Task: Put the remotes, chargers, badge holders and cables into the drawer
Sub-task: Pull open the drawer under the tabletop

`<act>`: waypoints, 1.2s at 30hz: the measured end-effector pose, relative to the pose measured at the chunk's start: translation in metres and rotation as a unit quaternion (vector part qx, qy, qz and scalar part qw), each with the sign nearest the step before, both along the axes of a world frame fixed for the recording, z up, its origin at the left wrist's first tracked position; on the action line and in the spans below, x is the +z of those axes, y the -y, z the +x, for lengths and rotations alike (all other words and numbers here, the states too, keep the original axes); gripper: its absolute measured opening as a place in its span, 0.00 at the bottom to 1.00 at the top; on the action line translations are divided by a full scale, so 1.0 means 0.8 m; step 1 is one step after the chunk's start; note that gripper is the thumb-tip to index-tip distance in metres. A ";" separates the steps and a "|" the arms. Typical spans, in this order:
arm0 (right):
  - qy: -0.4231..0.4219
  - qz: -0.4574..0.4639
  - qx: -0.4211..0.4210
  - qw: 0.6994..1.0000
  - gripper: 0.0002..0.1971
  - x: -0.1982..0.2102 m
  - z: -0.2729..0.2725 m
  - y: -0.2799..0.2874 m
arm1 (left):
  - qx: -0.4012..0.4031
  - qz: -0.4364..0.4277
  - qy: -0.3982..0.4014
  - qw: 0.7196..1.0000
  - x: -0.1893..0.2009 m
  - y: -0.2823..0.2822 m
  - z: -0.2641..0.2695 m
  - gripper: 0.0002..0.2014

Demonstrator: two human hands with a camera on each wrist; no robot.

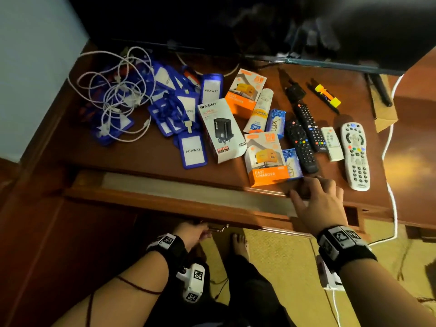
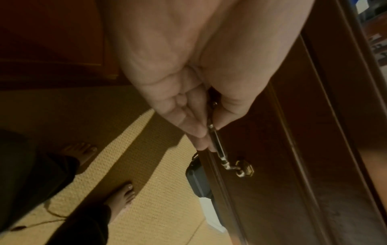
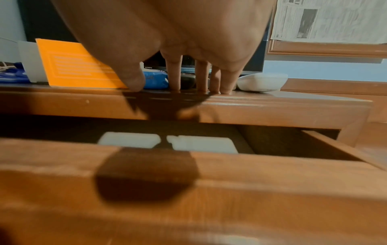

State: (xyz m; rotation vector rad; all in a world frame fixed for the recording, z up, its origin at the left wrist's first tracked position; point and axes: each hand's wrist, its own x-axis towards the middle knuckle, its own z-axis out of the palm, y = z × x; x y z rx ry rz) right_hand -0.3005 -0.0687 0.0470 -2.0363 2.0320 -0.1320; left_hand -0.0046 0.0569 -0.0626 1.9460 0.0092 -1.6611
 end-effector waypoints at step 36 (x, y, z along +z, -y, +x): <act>0.017 0.072 -0.023 0.997 0.16 0.046 0.007 0.020 | -0.653 -0.103 0.407 0.631 0.126 -0.045 0.116 0.26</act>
